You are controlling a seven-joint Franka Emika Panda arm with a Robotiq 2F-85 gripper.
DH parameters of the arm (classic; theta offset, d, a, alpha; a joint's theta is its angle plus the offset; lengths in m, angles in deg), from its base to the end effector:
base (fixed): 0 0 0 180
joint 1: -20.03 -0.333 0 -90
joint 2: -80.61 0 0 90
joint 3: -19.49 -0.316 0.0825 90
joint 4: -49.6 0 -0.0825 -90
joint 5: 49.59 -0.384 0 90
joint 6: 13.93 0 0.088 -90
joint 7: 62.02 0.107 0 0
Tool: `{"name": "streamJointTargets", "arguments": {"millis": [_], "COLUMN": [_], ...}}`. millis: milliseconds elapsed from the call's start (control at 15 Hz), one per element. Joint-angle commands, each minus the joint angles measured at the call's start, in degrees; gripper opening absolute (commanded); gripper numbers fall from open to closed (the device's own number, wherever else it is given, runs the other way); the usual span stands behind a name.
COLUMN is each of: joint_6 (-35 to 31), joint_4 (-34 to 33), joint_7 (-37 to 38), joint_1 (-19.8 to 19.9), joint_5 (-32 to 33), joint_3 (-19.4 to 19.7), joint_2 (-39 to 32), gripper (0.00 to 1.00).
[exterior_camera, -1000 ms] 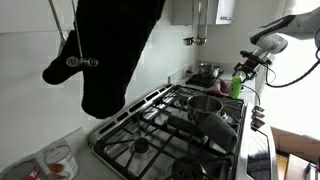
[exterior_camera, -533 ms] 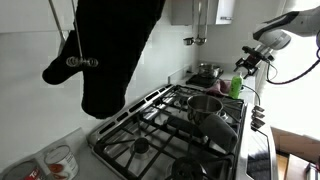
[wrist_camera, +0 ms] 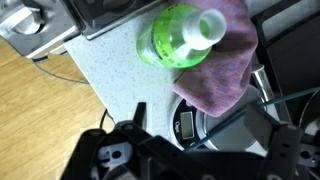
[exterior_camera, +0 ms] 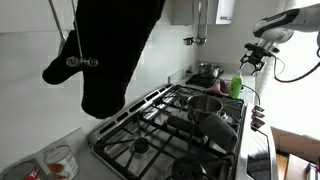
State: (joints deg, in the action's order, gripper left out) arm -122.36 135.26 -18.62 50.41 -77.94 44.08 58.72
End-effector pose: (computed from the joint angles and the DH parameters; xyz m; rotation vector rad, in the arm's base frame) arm 0.4479 -0.5060 0.4753 -1.7233 2.2423 -0.1204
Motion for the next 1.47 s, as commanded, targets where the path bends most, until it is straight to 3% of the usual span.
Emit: {"name": "streamJointTargets", "arguments": {"millis": [0, 267, 467, 1000, 1067, 1400], "joint_6": [-3.44, -11.36, -14.47, -13.8, -12.75, -12.77], "joint_4": [-0.02, 1.85, 4.85, 14.63, 7.97, 12.15], "joint_7": [-0.16, 0.52, -4.53, -20.19, -17.68, -19.66], "joint_1": [-2.32, -5.52, -7.56, -12.61, -10.89, -12.01], "joint_5": [10.36, 22.2, 28.44, 37.89, 34.65, 36.56], "joint_3": [0.87, 1.3, 0.27, -3.47, -2.81, -4.08], "joint_2": [1.43, 4.16, 7.96, 21.37, 15.27, 20.02], "gripper": [1.0, 1.0, 1.0, 1.0, 1.0, 1.0]}}
